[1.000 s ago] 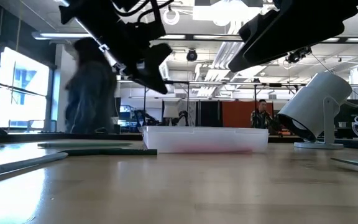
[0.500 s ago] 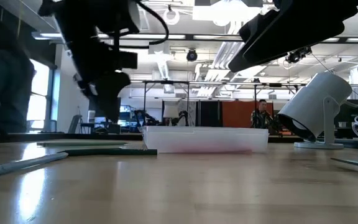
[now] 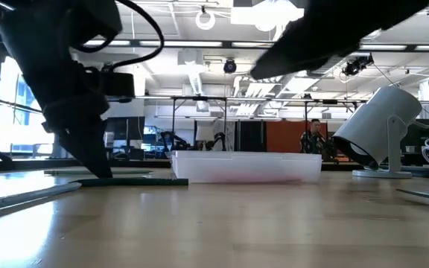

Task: Pick & place school supplies into a supply box
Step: Put the left green crayon into the gray supply box

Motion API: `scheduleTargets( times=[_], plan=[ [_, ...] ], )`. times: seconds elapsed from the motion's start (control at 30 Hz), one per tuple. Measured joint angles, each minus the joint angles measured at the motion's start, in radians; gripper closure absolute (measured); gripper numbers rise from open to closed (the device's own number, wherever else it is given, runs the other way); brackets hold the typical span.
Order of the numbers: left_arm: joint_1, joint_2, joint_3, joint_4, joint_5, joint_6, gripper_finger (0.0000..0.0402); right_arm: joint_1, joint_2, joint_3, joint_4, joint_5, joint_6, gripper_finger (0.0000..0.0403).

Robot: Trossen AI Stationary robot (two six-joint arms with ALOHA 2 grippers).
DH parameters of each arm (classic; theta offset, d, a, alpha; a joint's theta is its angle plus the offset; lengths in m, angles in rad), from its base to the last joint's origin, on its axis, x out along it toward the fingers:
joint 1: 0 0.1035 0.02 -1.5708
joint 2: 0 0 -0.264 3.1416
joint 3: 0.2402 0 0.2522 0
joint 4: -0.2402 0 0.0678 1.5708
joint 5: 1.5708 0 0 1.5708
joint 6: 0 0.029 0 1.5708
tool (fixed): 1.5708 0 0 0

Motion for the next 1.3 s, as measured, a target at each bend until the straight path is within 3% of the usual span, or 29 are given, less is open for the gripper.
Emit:
scheduleTargets(
  times=[0.07,0.17,0.27,0.53,0.63,0.8,1.07,1.3],
  plan=[
    [0.001,0.001,-0.001,-0.007,-0.048,-0.009,0.0243,-0.036,0.039,0.0,0.091,-0.048,-0.033,0.0263],
    [0.026,0.002,-0.004,-0.015,-0.13,-0.025,0.0243,-0.099,0.127,0.001,0.281,-0.229,-0.092,0.0263],
    [0.056,0.002,-0.004,-0.017,-0.192,-0.062,0.0243,-0.159,0.225,0.04,0.353,-0.283,-0.152,0.0263],
    [0.127,0.002,-0.004,-0.017,-0.168,-0.075,0.0243,-0.291,0.343,0.338,-0.136,-0.392,-0.185,0.0263],
    [0.131,0.002,-0.003,-0.017,-0.169,-0.075,0.0243,-0.321,0.387,0.446,-0.23,-0.406,-0.186,0.0263],
    [0.135,0.002,-0.003,-0.022,-0.188,-0.197,0.0243,-0.34,0.479,0.565,-0.273,-0.485,-0.227,0.0263],
    [0.135,0.002,-0.002,-0.161,-0.267,-0.235,0.0243,-0.348,0.593,0.644,-0.329,-0.473,-0.24,0.0263],
    [0.176,0.002,-0.002,-0.347,-0.322,-0.34,0.0243,-0.371,0.6,0.638,-0.339,-0.466,-0.231,0.0263]
  ],
)
